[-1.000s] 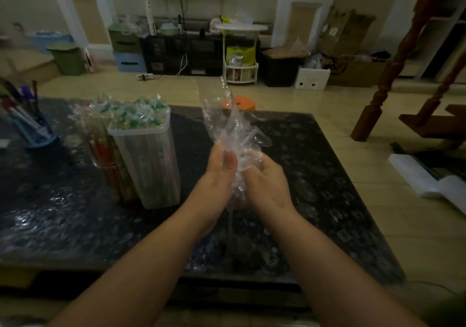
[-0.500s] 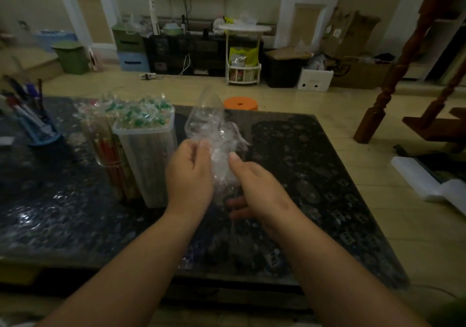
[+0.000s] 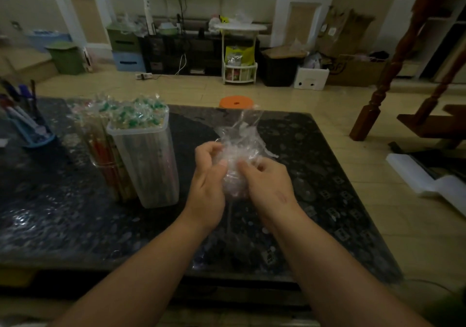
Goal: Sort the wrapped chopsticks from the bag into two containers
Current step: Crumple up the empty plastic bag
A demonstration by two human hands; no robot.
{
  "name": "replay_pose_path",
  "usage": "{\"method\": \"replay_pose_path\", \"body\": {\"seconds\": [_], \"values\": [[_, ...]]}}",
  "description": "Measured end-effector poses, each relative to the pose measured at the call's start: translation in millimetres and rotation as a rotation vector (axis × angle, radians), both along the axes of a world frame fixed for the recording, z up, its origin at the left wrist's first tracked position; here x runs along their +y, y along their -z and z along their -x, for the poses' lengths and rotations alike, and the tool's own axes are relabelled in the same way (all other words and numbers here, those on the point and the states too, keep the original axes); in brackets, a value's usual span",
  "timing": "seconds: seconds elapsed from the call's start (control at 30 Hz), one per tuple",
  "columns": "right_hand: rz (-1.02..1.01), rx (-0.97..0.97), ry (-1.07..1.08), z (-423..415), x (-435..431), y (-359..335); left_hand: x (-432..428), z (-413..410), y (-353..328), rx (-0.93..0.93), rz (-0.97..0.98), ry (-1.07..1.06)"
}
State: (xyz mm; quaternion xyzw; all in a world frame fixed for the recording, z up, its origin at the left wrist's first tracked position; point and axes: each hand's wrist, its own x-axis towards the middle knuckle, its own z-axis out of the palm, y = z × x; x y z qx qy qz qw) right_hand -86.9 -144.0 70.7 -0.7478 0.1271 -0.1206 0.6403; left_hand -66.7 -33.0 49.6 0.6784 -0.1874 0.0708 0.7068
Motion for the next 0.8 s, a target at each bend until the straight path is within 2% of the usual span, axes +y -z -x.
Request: {"method": "replay_pose_path", "body": {"seconds": [0.17,0.23,0.5,0.8], "values": [[0.073,-0.068,0.090,-3.8,-13.4,-1.7,8.4,-11.4,-11.1,0.233,-0.109,0.083],[0.075,-0.040,0.082,-4.1,-17.5,-0.4,13.3,-16.0,-11.5,0.271,-0.117,0.127],[0.082,0.068,-0.068,-6.6,-20.2,-0.1,11.2,-20.0,1.5,0.177,-0.117,-0.099],[0.145,-0.071,0.106,3.0,-40.2,-3.5,-0.9,-9.9,-7.6,0.073,-0.205,-0.025]]}}
